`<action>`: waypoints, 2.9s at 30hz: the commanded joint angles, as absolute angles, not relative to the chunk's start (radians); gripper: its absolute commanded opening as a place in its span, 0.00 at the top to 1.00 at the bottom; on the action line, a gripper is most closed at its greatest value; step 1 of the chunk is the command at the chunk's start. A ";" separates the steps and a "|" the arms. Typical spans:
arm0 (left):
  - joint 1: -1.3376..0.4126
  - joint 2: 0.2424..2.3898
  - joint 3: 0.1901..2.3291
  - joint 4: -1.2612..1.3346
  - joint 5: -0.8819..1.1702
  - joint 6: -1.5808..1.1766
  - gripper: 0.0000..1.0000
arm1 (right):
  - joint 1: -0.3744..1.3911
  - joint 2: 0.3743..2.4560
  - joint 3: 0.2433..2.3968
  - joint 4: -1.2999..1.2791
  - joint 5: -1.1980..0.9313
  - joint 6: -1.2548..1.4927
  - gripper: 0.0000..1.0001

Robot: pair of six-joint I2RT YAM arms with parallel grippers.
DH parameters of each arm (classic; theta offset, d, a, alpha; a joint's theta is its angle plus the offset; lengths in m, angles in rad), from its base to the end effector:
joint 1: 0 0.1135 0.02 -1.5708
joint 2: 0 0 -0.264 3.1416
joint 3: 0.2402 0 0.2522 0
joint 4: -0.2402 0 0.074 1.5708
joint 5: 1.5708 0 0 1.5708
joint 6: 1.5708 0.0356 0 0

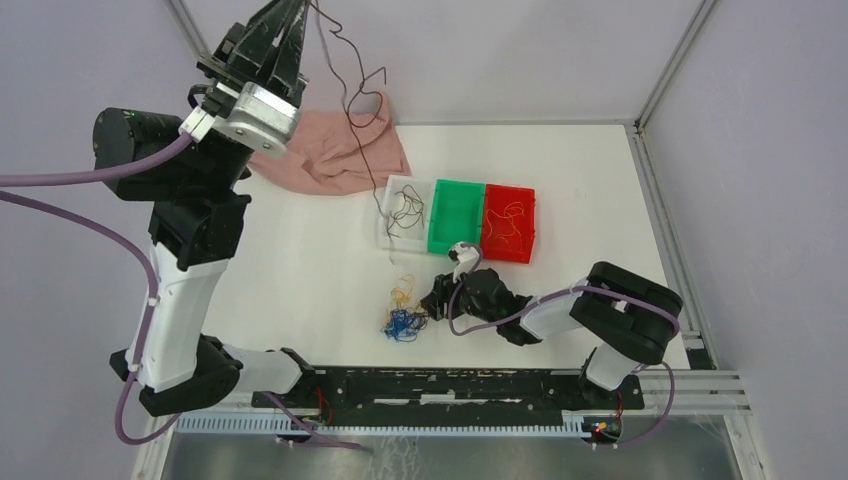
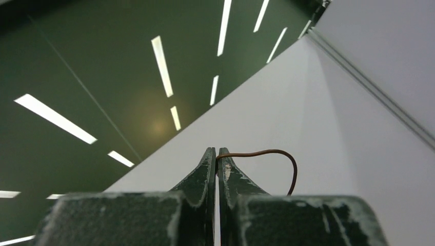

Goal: Untangle the cables

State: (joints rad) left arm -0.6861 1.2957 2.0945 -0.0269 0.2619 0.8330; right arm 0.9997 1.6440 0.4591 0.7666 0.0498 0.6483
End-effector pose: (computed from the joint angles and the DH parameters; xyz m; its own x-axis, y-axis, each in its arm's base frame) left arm 0.1132 -0.1046 0.6605 0.9220 0.1688 -0.3484 0.1088 0.7506 0.6517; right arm 0.1567 0.2407 0.1279 -0.6676 0.0767 -0.7406 -0.5176 0.6672 0.5357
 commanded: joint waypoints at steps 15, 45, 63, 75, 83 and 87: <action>-0.688 1.311 2.158 0.032 0.267 0.851 0.97 | 1.006 1.357 0.451 0.627 0.187 0.530 0.34; -0.690 1.051 1.531 -0.273 0.464 0.507 0.97 | 1.004 1.102 1.064 0.201 -0.003 0.203 0.37; -0.690 1.202 1.514 -0.251 0.451 0.491 0.97 | 0.907 1.078 0.972 0.142 0.244 0.204 0.65; -0.665 1.330 1.505 -0.193 0.231 0.573 0.97 | 0.719 1.251 0.980 0.175 0.096 0.309 0.64; -0.601 1.403 1.544 -0.128 0.224 0.555 0.97 | 0.694 1.442 1.109 0.201 0.031 0.321 0.65; -0.548 1.438 1.514 -0.093 0.227 0.549 0.97 | 0.688 1.519 1.155 0.213 0.014 0.335 0.65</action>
